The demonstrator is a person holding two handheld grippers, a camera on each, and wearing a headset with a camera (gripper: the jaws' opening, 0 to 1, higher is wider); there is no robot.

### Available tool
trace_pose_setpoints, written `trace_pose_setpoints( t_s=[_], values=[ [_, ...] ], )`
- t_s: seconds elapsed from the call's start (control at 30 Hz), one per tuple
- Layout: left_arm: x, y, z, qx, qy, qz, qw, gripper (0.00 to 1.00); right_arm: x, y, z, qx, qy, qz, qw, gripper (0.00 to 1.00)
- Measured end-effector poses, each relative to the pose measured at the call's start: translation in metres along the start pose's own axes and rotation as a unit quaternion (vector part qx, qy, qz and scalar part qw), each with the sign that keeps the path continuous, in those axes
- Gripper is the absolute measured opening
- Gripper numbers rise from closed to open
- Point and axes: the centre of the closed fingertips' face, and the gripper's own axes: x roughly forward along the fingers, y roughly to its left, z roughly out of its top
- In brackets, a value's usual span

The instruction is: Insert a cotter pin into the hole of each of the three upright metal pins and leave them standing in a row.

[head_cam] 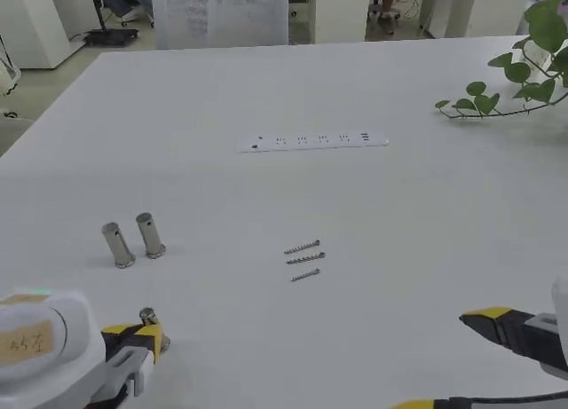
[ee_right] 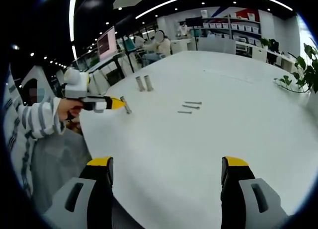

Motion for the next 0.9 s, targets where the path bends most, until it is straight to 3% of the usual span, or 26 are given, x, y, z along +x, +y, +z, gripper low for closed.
trace_pose_setpoints(
  t_s=[0.13,0.2,0.23,0.9],
  values=[
    [-0.001,-0.0009,-0.0004,0.001,0.0,-0.001,1.0,0.06,0.0006,0.0002,-0.0007,-0.001,0.002,0.0,1.0,0.91],
    [-0.0018,-0.0017,-0.0012,-0.001,0.001,-0.003,1.0,0.0,0.0008,0.0005,-0.0011,-0.001,0.002,0.001,1.0,0.91],
    [-0.0029,-0.0027,0.0007,-0.003,-0.007,-0.005,1.0,0.0,0.0009,0.0005,-0.0012,-0.001,0.002,0.001,1.0,0.91],
    [-0.0042,-0.0019,-0.002,0.003,0.005,-0.002,1.0,0.02,0.0007,0.0013,-0.0045,0.001,0.005,0.0,1.0,0.91]
  ],
)
